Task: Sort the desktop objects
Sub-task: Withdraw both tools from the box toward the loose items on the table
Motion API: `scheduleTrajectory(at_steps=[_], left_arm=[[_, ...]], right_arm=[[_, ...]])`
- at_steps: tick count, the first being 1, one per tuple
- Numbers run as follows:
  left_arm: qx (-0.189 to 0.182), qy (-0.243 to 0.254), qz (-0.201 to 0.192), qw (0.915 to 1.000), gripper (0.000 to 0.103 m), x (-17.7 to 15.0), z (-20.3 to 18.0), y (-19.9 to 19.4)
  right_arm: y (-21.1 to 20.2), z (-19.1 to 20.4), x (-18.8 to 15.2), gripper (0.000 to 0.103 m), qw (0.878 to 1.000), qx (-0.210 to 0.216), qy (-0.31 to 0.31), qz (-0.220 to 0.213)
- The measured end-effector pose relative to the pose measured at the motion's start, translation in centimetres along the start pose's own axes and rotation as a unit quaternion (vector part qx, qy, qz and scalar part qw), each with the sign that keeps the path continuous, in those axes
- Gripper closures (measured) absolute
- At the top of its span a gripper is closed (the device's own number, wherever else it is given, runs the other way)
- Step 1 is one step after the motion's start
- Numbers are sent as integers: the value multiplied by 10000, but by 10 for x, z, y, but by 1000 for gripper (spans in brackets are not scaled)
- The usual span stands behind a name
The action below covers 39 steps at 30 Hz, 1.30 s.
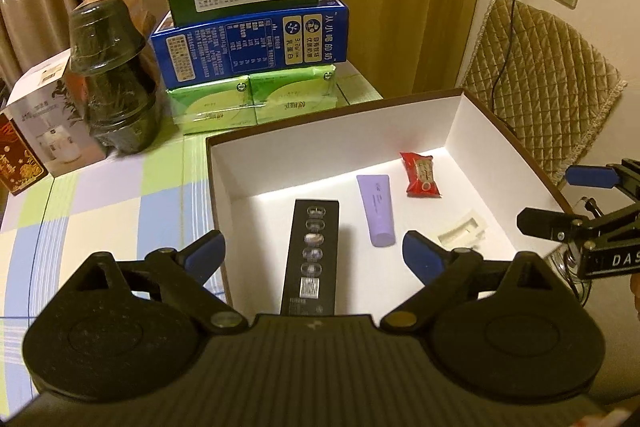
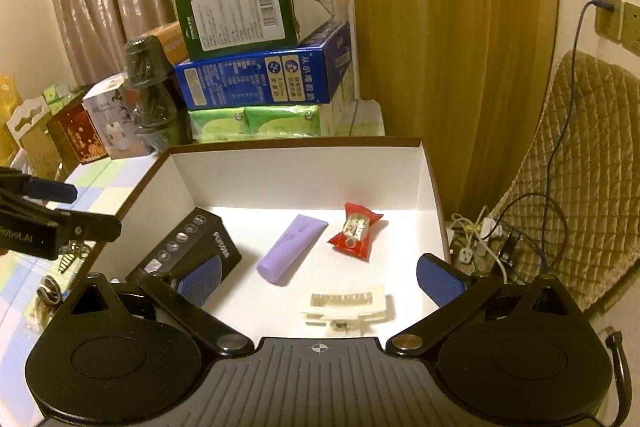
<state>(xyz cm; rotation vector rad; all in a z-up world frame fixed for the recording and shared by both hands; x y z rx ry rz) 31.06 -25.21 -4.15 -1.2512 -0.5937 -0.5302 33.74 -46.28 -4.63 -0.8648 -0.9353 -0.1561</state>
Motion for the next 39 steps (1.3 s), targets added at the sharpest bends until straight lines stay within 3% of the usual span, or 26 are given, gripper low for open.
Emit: scheduleTrajectory(at_steps=[19,39], left_arm=[[-208,-29,98,9997,9,-59,37,-50],[-149,-11,480,9987,9,-125,98,-56]], right_arm=[[-24,59,-36,2,9996,18,281,53],[-1,133,-84,2,9963,244,476,667]])
Point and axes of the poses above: each gripper's, at about its wrist camera, not at the fingertips, and y roughly the way its jaws point, z to its left, x to its top, the point moved 3 cm from there along y, roughly the way its jaws point, and after that the axes turned 15 degrees about x, right-handed, at the moved point
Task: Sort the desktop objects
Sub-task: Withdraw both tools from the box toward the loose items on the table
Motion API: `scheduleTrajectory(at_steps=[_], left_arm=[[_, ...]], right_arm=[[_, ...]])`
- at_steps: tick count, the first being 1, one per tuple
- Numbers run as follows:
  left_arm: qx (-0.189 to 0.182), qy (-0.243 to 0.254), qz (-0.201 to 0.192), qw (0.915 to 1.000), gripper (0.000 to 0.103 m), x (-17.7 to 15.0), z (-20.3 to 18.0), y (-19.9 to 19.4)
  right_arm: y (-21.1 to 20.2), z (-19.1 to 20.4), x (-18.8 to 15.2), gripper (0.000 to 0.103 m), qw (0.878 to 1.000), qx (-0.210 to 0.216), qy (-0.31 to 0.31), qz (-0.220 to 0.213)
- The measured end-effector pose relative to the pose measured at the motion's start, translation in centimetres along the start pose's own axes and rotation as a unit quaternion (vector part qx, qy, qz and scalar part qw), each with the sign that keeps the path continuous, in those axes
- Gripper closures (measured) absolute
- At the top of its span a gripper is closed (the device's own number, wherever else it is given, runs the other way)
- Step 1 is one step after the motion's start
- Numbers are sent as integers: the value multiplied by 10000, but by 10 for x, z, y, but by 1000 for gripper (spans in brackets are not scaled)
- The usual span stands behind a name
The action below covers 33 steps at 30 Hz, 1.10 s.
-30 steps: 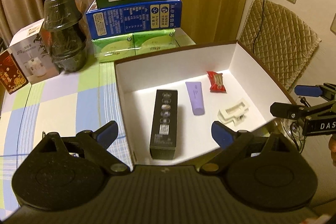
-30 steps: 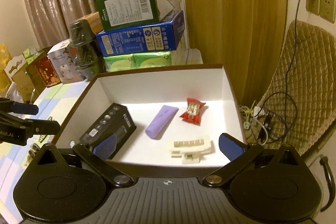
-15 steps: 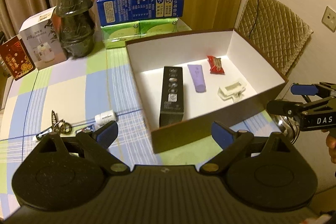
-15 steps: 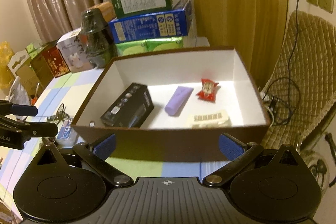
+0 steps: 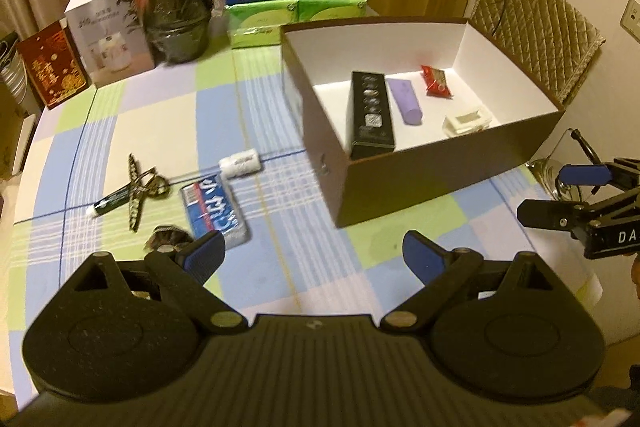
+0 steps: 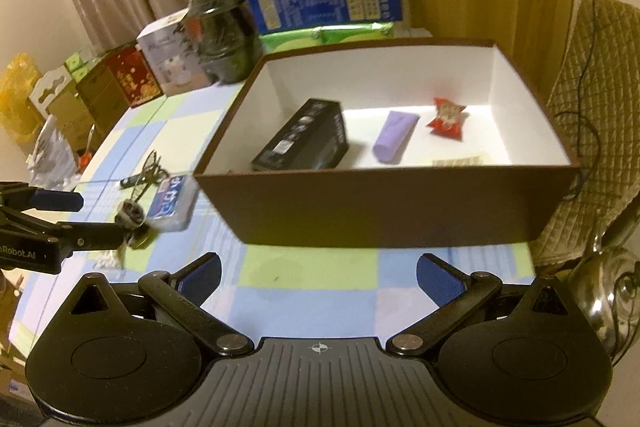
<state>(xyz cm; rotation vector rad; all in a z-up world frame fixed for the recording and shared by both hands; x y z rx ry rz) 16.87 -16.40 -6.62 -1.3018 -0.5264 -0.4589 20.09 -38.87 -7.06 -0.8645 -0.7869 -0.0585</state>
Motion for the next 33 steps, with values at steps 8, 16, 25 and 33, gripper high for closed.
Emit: scheduleTrajectory(at_steps=[8,16,25,33], left_arm=[[132,-17,58,9999,10,-20,40,2],[381,-179,85,9991,10,-34,92,11],[465,-194,262,9984,11,-54,131,34],[411,-303,831,9952,19,-65,141,87]], right_arm=[[30,30,-9,2,9998,142,71,118],[67,56,-12,2,9993,267,51,260],[107,79,-10,2,9983,397,92,420],[125,82,-11,2,9986,180,151,473]])
Point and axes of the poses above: each gripper's, at about its wrist camera, not at the fingertips, and y roughly the way its jaws point, z to its left, x to its top, the point moved 3 cm from there along y, roughly the way its jaws point, and after that the axes turned 15 degrees about x, right-handed, at the moved point
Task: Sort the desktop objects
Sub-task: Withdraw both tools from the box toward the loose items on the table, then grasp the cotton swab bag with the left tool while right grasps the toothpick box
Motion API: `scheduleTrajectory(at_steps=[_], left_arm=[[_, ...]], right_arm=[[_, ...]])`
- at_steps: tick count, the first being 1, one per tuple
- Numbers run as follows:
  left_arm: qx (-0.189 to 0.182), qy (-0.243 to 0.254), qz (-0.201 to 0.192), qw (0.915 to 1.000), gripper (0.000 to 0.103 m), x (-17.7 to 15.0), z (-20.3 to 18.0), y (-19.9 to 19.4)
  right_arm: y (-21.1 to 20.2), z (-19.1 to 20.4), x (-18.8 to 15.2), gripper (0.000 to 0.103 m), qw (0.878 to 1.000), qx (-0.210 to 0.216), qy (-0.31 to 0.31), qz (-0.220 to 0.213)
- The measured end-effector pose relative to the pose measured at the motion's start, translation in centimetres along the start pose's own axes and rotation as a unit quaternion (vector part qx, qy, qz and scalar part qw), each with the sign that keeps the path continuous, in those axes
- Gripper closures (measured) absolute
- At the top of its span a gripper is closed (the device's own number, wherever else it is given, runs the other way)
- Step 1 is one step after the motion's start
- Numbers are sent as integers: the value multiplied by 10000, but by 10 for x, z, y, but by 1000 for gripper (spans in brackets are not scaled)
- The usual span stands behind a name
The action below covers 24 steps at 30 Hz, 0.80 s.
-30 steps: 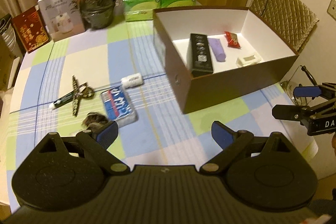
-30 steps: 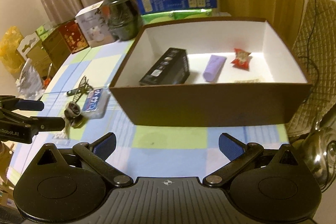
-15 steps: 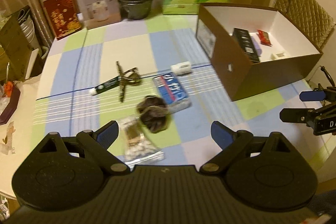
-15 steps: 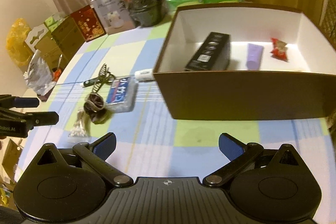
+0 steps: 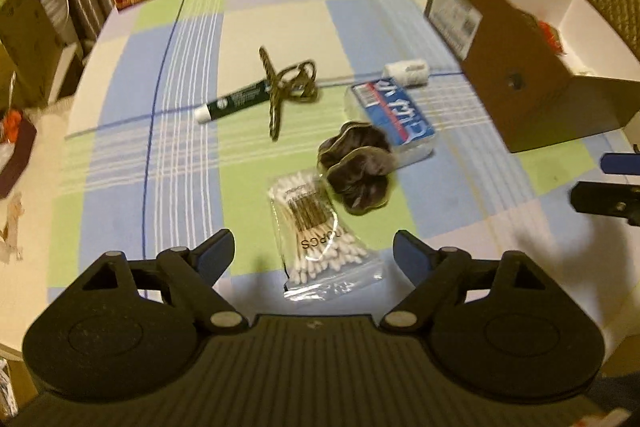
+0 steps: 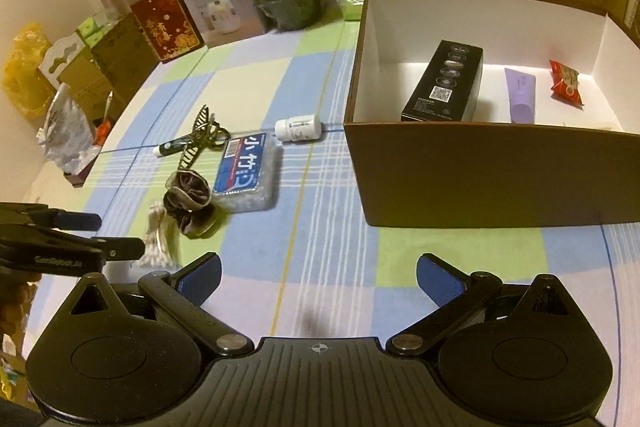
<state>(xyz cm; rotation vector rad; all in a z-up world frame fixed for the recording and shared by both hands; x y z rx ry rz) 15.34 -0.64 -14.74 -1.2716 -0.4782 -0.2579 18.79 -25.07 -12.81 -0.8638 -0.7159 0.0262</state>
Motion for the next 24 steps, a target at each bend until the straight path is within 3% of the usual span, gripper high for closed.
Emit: scheduleTrajectory(at_steps=[7,9,11,14,16,18,24], left_arm=[[-77,-32,170,9998,25,12,0,31],[-91,32,212,9997,41,13,-1,40],[-72,97,284,9995,47,13,-2,47],[-67,156,343,9993,64,8,2,54],[-37,105,329,9994,68,7,10,57],[-11,47,321,9995,75,6,19,58],[197,-340,390,9985,77,5,55,65]], right_arm=[[13,0,1,2,9999,-123,117,-1],[17,2,2,2,9999,-89,115,2],[22,6,5,2,10000,-81,57,-2],[30,13,8,2,10000,-44,12,-41],[36,17,11,3,10000,-21,0,-77],[42,23,15,9,9999,-5,-68,-113],[67,33,27,41,9996,187,-178,-103]])
Point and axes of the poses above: each gripper's, at about its wrist camera, not at the fingertips, and y roughly the way its jaws point, z to its left, x to its top, the point moved 3 cm from there along y, roughly the way its jaws point, and after that the axes turned 15 degrees about x, right-handed, at the moved point
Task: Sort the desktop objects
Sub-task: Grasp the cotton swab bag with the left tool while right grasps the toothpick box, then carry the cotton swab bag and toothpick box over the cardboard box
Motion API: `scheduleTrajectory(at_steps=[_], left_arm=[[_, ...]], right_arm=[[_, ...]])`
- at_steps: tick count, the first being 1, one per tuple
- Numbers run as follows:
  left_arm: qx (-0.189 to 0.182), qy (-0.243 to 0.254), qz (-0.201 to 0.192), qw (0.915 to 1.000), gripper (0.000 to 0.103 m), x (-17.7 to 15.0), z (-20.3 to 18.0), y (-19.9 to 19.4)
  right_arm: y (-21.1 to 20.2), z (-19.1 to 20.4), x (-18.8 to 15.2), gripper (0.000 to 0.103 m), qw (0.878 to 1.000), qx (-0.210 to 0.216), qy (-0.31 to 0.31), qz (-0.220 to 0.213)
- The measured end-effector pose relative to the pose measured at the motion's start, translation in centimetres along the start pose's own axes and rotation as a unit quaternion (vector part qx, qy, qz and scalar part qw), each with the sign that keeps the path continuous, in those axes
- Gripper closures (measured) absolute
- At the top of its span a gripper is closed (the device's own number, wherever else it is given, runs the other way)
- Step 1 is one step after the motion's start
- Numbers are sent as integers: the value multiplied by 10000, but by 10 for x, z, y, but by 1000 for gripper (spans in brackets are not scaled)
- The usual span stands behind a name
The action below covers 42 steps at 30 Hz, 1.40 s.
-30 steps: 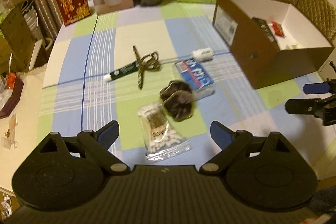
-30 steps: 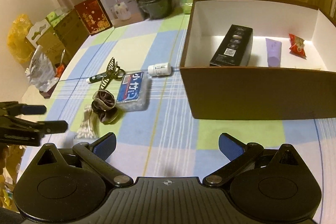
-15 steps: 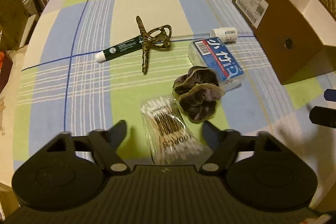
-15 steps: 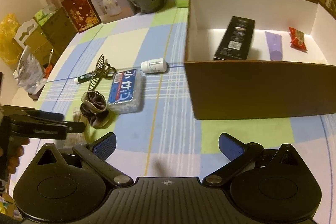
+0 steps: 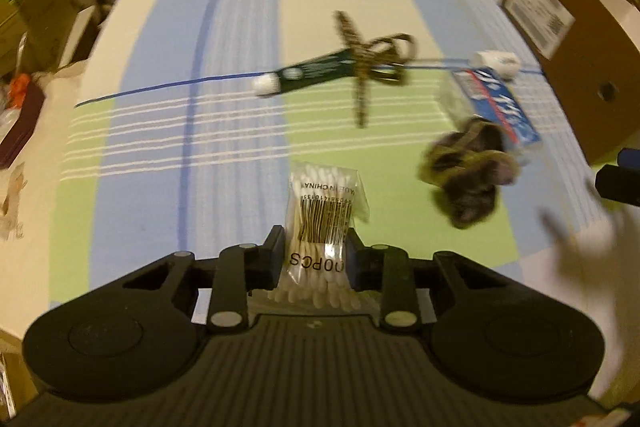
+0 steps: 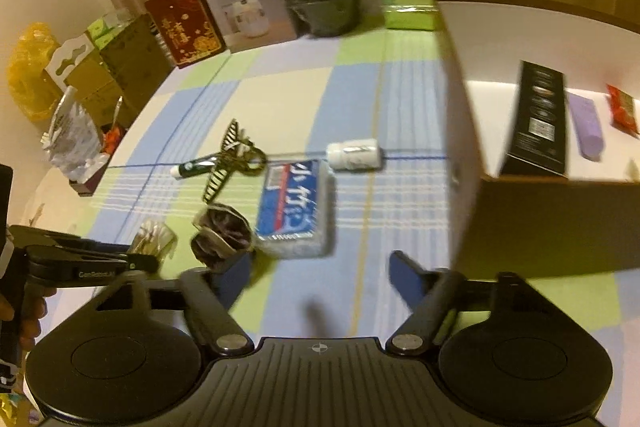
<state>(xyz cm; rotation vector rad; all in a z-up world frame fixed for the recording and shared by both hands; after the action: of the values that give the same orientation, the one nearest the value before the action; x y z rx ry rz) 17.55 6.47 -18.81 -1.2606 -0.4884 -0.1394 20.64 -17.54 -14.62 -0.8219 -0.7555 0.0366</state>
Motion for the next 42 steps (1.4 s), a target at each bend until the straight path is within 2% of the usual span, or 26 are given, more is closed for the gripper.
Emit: scheduleTrajectory(at_steps=[1,2,9,15,24,30,33,42], left_arm=[[43,-66,14,10000,77,1,5,1],[82,-147,33,9999,76,2,12,3],[184,-508,121,9985,76,4,43,10],[246,-403,75,9989,75,7,39,11],[247,-348,53,9991,74,16,36,16],[267,-295,23,9992,74,17,32,17],[231,-236,11,9995,74,15,30,15],[0,117,61,9999,74,-4,8,-1]], right_arm=[[6,1,3,47,10000,27,-20,15],[10,2,5,49,10000,33,-31,25],[47,1,23,49,9998,1,-179,101],[74,1,32,49,9993,49,-294,245],[102,-5,34,48,9971,-138,-546,507],[98,-5,30,48,9949,-194,-759,635],[87,-10,23,48,9951,-260,-655,692],[31,-15,-24,48,9941,-255,-513,920]])
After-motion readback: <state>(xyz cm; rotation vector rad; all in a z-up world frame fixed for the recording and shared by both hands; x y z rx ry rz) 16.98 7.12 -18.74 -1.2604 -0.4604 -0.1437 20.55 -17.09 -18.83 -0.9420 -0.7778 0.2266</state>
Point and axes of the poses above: each gripper's, at about its wrist camera, not at the fingertips, and y roughly the way its jaws point, z to its left, x to its top, the point moved 3 cm from there along y, roughly the way its jaws point, and after that the axes turned 15 degrees about x, right-handed, at the moved point
